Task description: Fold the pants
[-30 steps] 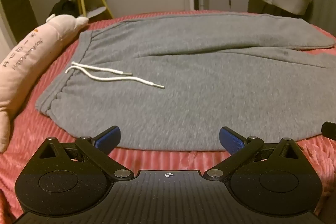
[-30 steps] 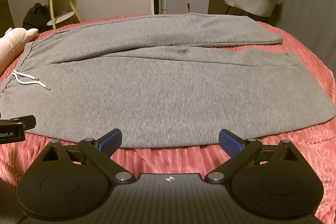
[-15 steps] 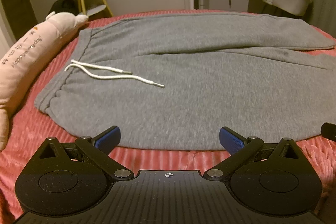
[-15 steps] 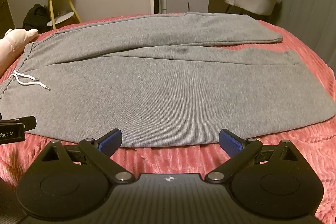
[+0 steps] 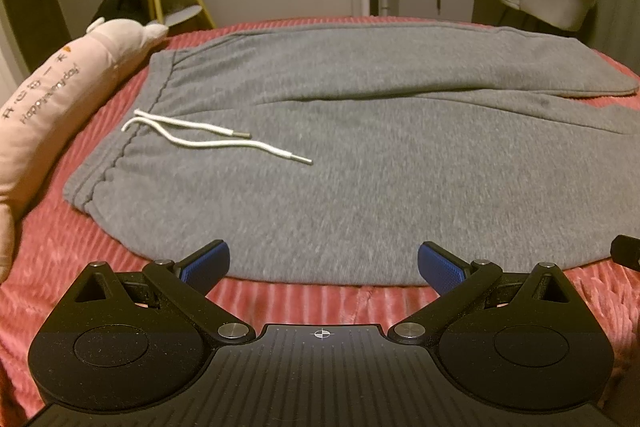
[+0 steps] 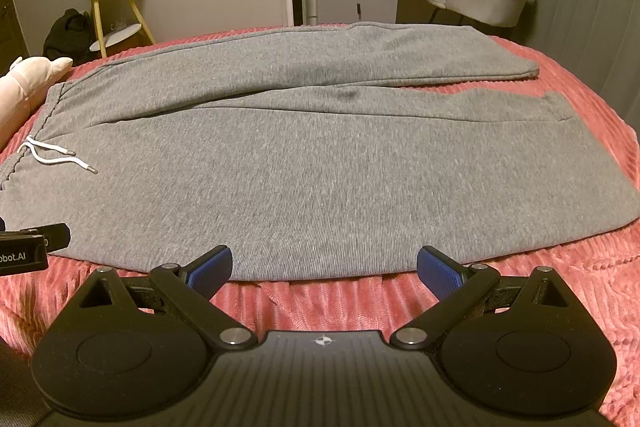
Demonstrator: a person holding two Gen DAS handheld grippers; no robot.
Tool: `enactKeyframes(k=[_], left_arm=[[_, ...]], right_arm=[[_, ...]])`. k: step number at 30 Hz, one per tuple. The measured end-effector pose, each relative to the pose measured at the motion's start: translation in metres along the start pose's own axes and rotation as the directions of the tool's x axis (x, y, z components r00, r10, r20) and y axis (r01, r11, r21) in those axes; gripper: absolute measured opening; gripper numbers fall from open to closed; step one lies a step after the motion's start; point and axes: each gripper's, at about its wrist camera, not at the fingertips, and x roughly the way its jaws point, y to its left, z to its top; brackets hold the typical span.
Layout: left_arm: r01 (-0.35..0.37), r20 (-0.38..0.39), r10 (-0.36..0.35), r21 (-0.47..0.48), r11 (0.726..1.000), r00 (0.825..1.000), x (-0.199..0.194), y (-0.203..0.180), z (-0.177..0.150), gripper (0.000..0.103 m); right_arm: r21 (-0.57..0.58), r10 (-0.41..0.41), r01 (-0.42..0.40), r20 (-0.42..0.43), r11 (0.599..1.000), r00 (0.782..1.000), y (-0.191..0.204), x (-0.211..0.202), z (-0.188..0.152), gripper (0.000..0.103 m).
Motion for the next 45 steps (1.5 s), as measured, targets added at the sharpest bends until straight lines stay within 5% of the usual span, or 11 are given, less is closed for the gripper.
enactKeyframes(k=[45], left_arm=[[0.011, -0.012, -0.011, -0.017, 1.0, 1.0, -0.0005, 0.0025, -0.0013, 0.103]], right_arm=[[0.035, 0.017, -0.017, -0.003, 0.999, 1.0, -0.0051, -0.0007, 0.0007, 0.099]])
